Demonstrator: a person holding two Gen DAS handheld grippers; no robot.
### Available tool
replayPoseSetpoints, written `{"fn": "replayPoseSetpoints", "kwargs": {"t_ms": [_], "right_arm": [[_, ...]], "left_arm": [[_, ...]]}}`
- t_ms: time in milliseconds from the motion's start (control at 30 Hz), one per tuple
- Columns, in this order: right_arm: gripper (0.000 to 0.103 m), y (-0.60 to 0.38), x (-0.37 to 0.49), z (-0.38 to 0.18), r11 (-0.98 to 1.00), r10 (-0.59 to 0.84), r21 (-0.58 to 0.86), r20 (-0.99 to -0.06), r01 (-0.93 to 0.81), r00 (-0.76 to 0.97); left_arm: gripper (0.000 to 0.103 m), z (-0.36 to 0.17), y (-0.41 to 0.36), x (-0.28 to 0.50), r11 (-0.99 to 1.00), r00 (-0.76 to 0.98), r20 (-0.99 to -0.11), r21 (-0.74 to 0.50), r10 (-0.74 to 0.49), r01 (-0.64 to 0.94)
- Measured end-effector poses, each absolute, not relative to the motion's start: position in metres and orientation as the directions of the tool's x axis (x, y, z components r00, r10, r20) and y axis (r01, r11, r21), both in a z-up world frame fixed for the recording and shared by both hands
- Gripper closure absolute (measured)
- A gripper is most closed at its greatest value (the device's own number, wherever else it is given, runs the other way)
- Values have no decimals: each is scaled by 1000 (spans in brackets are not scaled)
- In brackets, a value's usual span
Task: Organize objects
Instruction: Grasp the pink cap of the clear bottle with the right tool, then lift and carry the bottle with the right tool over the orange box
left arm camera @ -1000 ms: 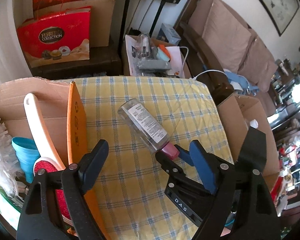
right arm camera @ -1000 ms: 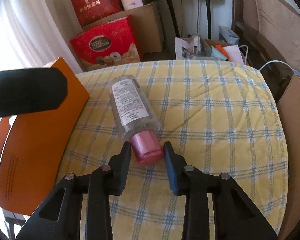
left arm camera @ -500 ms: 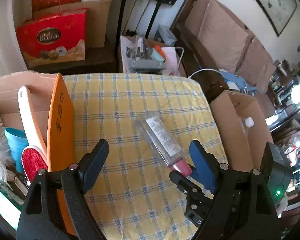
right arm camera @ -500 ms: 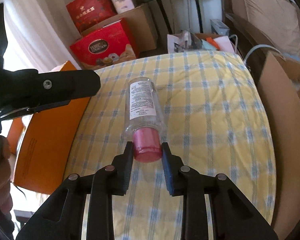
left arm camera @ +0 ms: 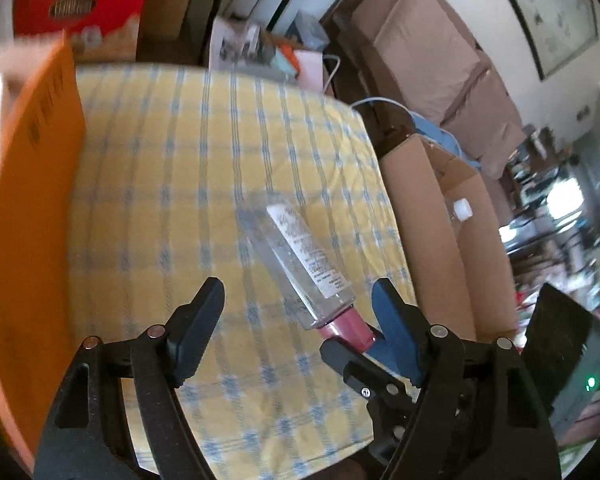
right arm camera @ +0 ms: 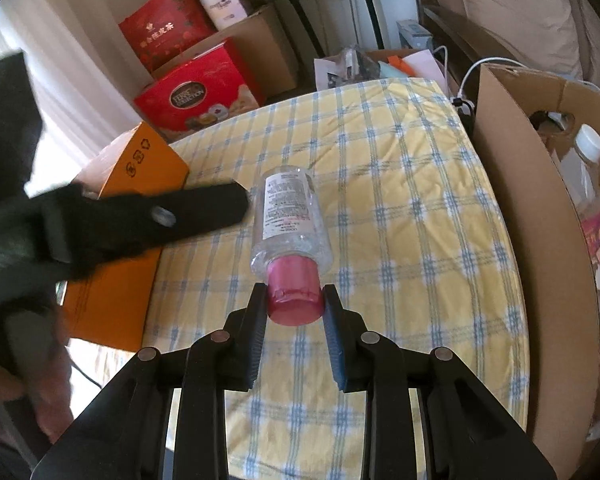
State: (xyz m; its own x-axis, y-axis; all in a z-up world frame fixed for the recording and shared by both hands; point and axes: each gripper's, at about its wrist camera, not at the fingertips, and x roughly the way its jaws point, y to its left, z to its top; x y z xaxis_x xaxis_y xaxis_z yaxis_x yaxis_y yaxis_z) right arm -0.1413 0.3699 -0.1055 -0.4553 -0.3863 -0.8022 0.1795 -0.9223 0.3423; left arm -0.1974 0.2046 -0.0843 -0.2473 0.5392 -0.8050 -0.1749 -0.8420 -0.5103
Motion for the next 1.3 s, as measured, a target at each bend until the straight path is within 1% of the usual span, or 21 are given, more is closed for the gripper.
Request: {"fn": "replayPoseSetpoints", "kwargs": {"t_ms": [133, 233, 300, 500, 867, 1100, 1167, 1300], "right_arm": [[76, 369, -134, -109, -919, -394, 350, -804, 181, -446], [77, 366, -130, -110, -919, -394, 347, -805, 187, -443], [77, 365, -127, -109, -918, -398, 349, -804, 190, -442], [77, 359, -123, -98, -924, -382, 324, -803, 203, -457], [77, 335, -117, -48, -920, -388, 286, -762, 268, -519], [77, 302, -118, -22, -913, -394, 251, -750, 323, -532], [77, 286, -118, -18, -910, -391, 228, -753, 347, -530], [77, 260, -122, -15, -892, -417, 228, -750, 391, -513]], "left_arm": [[31, -111, 205, -199, -787, -171, -769, -609, 616, -95], [44, -121, 206, -198, -761, -138, -749, -645, 648, -73], [59, -125, 205, -197, -742, -127, -732, -668, 669, -57], [59, -120, 199, -196, -704, -134, -695, -710, 706, -30], [59, -63, 170, -191, -684, -234, -653, -725, 721, -82], [59, -39, 135, -190, -693, -293, -646, -715, 705, -91], [59, -36, 120, -189, -696, -314, -645, -713, 697, -81], [59, -33, 89, -190, -703, -351, -646, -710, 678, -49]]}}
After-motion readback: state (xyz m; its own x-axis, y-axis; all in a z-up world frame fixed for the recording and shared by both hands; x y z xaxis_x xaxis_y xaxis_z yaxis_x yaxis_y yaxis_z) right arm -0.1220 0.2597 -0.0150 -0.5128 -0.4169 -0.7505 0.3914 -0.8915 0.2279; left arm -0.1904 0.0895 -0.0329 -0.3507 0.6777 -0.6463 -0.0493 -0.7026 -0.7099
